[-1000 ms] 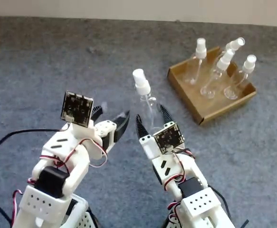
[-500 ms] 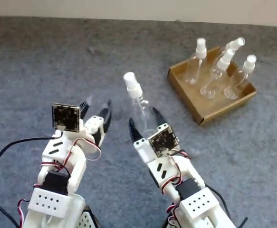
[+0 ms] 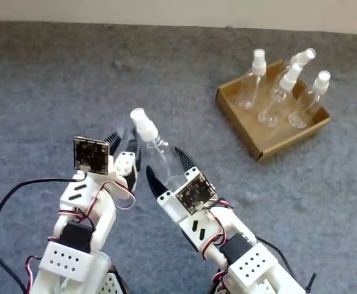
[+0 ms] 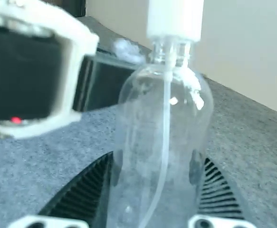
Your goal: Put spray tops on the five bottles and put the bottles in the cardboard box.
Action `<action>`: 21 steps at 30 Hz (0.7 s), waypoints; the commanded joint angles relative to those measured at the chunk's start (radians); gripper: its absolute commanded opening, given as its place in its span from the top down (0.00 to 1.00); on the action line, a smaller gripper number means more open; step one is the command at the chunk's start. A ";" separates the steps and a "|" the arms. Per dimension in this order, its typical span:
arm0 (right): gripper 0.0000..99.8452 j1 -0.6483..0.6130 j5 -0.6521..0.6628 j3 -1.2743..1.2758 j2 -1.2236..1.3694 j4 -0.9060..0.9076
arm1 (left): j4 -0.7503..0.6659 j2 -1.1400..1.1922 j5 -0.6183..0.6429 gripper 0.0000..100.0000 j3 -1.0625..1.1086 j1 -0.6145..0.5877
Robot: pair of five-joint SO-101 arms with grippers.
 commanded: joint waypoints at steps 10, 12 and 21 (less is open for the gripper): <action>0.83 -0.010 0.011 0.021 -0.019 -0.027 | -0.025 -0.018 -0.003 0.98 -0.012 0.128; 0.83 -0.010 0.011 0.042 -0.019 -0.027 | -0.025 -0.018 -0.003 0.98 -0.008 0.140; 0.83 -0.010 0.011 0.064 -0.019 -0.027 | -0.023 -0.018 -0.003 0.98 -0.012 0.182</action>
